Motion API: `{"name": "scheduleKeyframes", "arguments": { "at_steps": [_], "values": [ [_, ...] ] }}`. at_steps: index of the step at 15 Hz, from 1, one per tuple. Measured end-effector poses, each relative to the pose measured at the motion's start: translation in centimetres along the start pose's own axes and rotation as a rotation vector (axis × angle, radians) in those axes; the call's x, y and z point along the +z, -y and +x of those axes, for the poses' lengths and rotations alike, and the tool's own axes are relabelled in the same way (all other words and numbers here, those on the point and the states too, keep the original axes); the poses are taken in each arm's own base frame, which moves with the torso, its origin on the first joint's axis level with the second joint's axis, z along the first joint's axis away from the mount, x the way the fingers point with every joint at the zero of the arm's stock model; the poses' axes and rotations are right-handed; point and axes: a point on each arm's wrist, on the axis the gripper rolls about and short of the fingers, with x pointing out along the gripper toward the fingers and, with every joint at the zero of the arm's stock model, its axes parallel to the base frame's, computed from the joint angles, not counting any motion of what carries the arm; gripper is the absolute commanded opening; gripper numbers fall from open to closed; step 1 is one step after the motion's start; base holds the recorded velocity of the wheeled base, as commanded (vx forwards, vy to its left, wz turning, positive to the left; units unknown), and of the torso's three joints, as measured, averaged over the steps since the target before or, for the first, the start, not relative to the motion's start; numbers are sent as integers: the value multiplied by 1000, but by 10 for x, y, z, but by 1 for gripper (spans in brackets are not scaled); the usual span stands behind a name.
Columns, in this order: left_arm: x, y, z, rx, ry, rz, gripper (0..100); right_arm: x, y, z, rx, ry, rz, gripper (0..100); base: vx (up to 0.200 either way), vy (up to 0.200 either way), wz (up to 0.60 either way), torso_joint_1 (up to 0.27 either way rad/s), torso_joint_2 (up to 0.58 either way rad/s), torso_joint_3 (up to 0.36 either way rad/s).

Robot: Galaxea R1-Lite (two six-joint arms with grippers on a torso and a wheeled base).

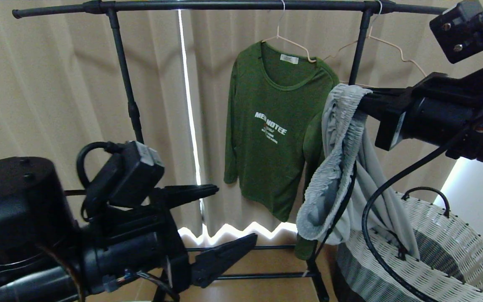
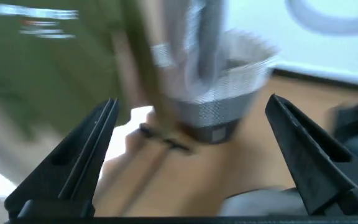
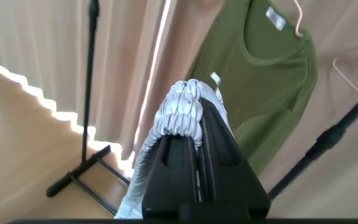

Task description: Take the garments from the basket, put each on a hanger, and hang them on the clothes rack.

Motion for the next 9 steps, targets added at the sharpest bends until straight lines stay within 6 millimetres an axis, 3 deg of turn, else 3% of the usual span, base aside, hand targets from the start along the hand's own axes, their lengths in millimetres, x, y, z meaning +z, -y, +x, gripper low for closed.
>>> {"name": "scheduleKeyframes", "arguments": {
  "at_steps": [2,9],
  "values": [
    [2,4,24,-28,-18,-55,100,3,-1,-3,9,15,1,0,0,0,0,0,0,0],
    [-18,7,99,66,-102,-189,100,17,-19,-15,102,77,52,0,0,0,0,0,0,0]
  ]
}}
